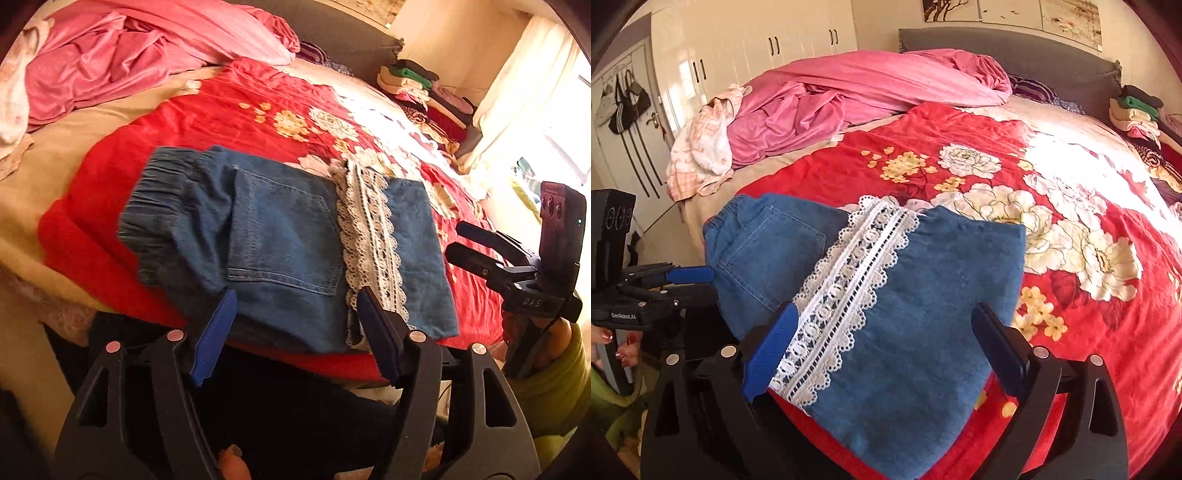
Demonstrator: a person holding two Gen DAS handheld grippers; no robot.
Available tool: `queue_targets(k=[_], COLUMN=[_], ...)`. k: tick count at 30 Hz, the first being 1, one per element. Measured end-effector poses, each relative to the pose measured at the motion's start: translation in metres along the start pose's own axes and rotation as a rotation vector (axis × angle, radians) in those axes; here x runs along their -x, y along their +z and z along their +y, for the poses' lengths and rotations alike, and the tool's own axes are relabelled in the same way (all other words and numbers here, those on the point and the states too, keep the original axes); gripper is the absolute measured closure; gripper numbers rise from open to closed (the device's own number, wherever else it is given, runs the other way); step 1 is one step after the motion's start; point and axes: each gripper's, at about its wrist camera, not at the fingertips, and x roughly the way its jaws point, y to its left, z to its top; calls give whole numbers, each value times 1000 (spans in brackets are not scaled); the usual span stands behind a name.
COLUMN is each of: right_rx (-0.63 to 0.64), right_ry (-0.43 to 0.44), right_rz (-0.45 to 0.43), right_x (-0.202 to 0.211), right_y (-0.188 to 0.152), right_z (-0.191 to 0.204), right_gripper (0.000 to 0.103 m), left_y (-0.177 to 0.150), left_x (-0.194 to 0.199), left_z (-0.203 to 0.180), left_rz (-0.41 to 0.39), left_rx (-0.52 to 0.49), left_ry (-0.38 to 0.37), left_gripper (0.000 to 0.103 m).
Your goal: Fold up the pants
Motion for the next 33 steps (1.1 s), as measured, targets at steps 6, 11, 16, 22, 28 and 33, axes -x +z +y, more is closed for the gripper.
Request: queue_targets(k=[6,11,16,22,28,33], right_rx=[60,105,185,311,393,415], right_ry=[69,145,196,219,299,365], right_rz=[17,43,53,91,204,316], right_x=[-23,-45,-61,-86,-128,-169], right_y=[29,55,84,112,121,124], right_z=[25,47,72,103,134,154], right_gripper=[9,9,9,9,9,9], left_y=[3,2,5,9,7,5], left_x=[16,18,11,-7,-11,-12], left_z=[46,70,71,74,78,79], left_rz=[-45,-56,-63,-44,-38,-35], left_rx=[110,179,192,194,198,200], left_ry=[37,25,-12,20,13,5], left_gripper=[37,37,38,56,57,57])
